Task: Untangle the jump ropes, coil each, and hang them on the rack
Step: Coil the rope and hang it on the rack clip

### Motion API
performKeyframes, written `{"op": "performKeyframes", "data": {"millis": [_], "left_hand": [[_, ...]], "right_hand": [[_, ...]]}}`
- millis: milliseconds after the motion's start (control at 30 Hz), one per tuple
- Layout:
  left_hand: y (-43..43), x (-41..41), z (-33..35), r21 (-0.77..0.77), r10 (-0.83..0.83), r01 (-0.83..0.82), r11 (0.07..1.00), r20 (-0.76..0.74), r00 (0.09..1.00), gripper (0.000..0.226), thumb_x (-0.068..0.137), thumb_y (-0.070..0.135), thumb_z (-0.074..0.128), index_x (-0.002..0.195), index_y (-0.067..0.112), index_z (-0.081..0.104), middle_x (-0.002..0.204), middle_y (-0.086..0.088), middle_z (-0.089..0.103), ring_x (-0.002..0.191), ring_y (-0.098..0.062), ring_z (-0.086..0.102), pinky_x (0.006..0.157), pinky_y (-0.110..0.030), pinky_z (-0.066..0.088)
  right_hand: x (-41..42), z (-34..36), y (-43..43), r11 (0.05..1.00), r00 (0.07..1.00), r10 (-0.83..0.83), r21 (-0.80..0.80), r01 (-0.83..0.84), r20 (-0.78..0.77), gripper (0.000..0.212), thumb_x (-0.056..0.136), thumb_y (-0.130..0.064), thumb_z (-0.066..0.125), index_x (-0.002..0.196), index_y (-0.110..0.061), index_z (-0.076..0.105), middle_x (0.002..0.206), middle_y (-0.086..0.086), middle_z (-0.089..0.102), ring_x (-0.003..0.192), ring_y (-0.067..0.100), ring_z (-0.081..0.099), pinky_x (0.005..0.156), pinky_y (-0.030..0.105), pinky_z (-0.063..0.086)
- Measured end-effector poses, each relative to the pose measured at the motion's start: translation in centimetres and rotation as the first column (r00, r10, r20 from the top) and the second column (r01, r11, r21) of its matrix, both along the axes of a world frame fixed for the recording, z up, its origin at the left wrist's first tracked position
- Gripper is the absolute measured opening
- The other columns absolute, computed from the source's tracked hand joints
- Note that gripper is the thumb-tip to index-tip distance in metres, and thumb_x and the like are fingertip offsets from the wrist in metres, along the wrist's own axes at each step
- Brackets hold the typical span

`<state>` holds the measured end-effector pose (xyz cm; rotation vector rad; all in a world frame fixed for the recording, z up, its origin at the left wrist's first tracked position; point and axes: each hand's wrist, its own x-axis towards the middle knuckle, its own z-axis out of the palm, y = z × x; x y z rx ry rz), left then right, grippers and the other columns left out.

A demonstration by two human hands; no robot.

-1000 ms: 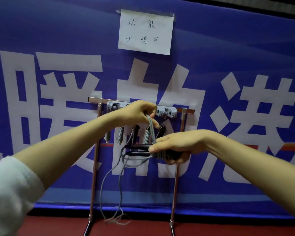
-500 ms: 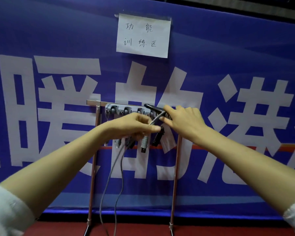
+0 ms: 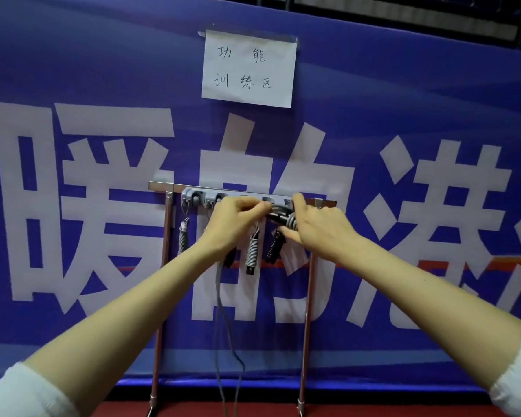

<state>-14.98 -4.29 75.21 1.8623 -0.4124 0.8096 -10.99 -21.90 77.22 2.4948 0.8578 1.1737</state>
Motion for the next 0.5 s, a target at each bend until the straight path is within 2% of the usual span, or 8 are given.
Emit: {"op": "performKeyframes", "data": {"millis": [67,133,200,233,300,367,433,500], "left_hand": [[-0.5,0.2,-0.2,0.259,0.189,-0.286,0.923,0.345,0.920,0.024,0.095,0.025,0.058,0.096,0.008,0.075,0.082,-0.002,0.069,0.072,-0.014,0.063,0.067,-0.035,0.054],[-0.7,0.5,-0.8,0.443,0.153,-0.520,0.730,0.636,0.757,0.033,0.095,0.029,0.049,0.093,0.007,0.073,0.082,-0.006,0.065,0.068,-0.022,0.062,0.054,-0.040,0.054],[-0.1,1.0,-1.2,0.519,0.048,-0.588,0.620,0.723,0.689,0.035,0.095,0.029,0.046,0.094,0.006,0.072,0.082,-0.008,0.064,0.065,-0.023,0.061,0.046,-0.037,0.053],[0.1,1.1,-1.4,0.520,0.035,-0.570,0.636,0.719,0.694,0.034,0.094,0.029,0.048,0.097,0.006,0.072,0.084,-0.008,0.064,0.067,-0.021,0.062,0.049,-0.036,0.055],[-0.3,0.7,-1.8,0.432,0.081,-0.424,0.796,0.618,0.782,0.028,0.092,0.029,0.056,0.101,0.008,0.073,0.087,-0.003,0.067,0.074,-0.010,0.062,0.062,-0.027,0.056],[-1.1,-0.1,-1.8,0.165,0.031,-0.077,0.983,0.268,0.963,0.014,0.090,0.022,0.065,0.097,0.011,0.071,0.084,0.002,0.067,0.072,-0.002,0.061,0.066,-0.017,0.051],[-1.6,-0.8,-1.4,-0.227,-0.275,0.239,0.944,-0.145,0.950,0.010,0.091,0.018,0.064,0.091,0.010,0.059,0.078,-0.001,0.063,0.063,-0.007,0.060,0.061,-0.022,0.051],[-1.1,-0.7,-1.2,-0.365,-0.470,0.344,0.865,-0.350,0.810,0.017,0.094,0.027,0.058,0.094,0.011,0.058,0.072,0.000,0.056,0.058,-0.009,0.054,0.061,-0.027,0.046]], "right_hand": [[0.1,-0.6,0.2,0.999,0.995,0.015,0.044,-0.011,-0.095,0.060,0.099,-0.053,0.037,0.134,-0.007,0.026,0.102,0.009,0.067,0.088,0.031,0.066,0.064,0.036,0.044],[0.4,-0.8,0.3,0.996,0.977,0.019,0.094,0.001,-0.210,0.059,0.099,-0.053,0.037,0.136,-0.009,0.025,0.105,0.012,0.066,0.092,0.033,0.065,0.068,0.038,0.044],[0.5,-0.7,0.2,0.992,0.955,0.035,0.128,0.004,-0.295,0.059,0.098,-0.055,0.035,0.140,-0.014,0.027,0.109,0.012,0.065,0.095,0.032,0.063,0.073,0.040,0.047],[0.5,-0.5,0.0,0.988,0.951,0.060,0.156,-0.012,-0.303,0.057,0.098,-0.055,0.035,0.142,-0.019,0.029,0.111,0.012,0.065,0.097,0.032,0.063,0.075,0.041,0.048],[0.6,-0.3,-0.3,0.974,0.964,0.121,0.215,-0.069,-0.236,0.055,0.098,-0.054,0.035,0.145,-0.025,0.031,0.117,0.010,0.062,0.100,0.033,0.062,0.077,0.042,0.050],[0.4,-0.1,-0.5,0.964,0.976,0.149,0.243,-0.108,-0.159,0.053,0.099,-0.052,0.036,0.145,-0.026,0.032,0.118,0.009,0.060,0.102,0.034,0.061,0.076,0.041,0.048],[0.1,-0.1,-0.2,0.966,0.984,0.142,0.230,-0.115,-0.106,0.051,0.100,-0.049,0.036,0.145,-0.025,0.032,0.115,0.008,0.059,0.099,0.033,0.061,0.070,0.037,0.044],[-0.2,-0.2,0.1,0.973,0.989,0.119,0.210,-0.099,-0.085,0.051,0.100,-0.048,0.036,0.144,-0.023,0.031,0.114,0.008,0.059,0.097,0.034,0.062,0.067,0.036,0.042]]}}
